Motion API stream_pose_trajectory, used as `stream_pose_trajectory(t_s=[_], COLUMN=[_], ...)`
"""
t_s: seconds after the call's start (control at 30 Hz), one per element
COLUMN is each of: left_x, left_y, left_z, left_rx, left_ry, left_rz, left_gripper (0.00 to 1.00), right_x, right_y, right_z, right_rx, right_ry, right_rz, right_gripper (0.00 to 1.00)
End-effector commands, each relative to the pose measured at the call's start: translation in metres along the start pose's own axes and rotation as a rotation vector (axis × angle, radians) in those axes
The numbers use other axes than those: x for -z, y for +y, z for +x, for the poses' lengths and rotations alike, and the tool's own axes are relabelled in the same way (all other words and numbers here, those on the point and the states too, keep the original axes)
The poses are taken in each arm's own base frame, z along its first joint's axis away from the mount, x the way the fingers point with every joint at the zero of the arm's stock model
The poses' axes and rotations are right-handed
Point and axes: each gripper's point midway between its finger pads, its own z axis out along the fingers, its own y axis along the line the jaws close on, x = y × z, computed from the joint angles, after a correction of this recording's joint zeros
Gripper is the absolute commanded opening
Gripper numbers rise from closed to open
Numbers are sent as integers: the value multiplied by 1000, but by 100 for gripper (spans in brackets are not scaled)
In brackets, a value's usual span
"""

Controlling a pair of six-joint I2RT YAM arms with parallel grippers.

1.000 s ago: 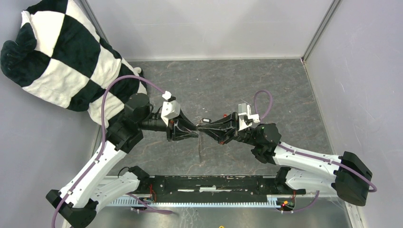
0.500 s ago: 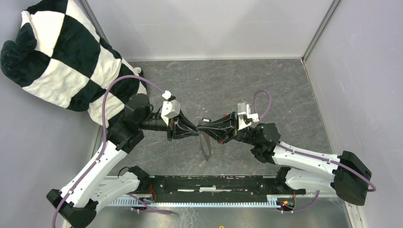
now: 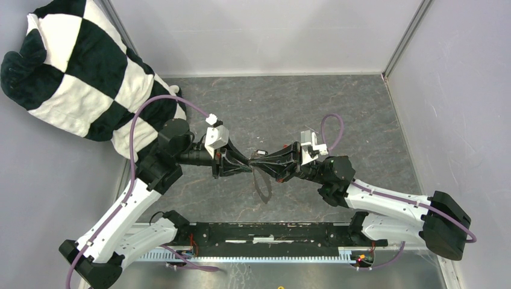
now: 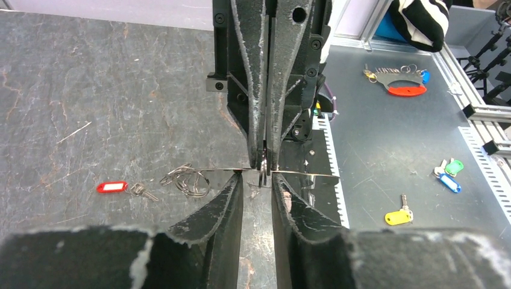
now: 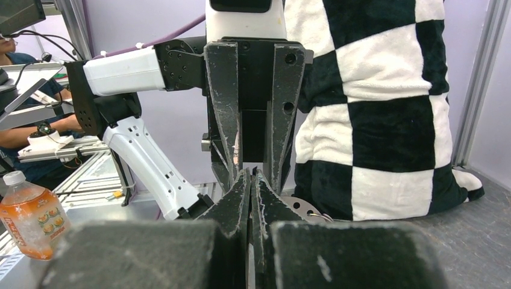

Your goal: Put the keys on the keyring

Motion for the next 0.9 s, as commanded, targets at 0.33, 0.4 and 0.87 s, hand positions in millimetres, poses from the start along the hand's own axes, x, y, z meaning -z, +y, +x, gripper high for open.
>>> stream_pose_trajectory(t_s=[0.33, 0.4, 0.87], left_x=[3, 3, 7], left_y=[3, 3, 6], left_z=[-21, -21, -10], left_rx=[-50, -51, -41], left_ry=[-78, -78, -48], left_rz=[-53, -55, -96], left_gripper=[22, 23, 2], right_x=[-4, -4, -4], right_y=[3, 3, -1], right_z=[-8, -7, -15], right_rx=[15, 13, 59], right_ry=[-13, -8, 40], right_rz=[-15, -12, 14], right_gripper=[1, 1, 22])
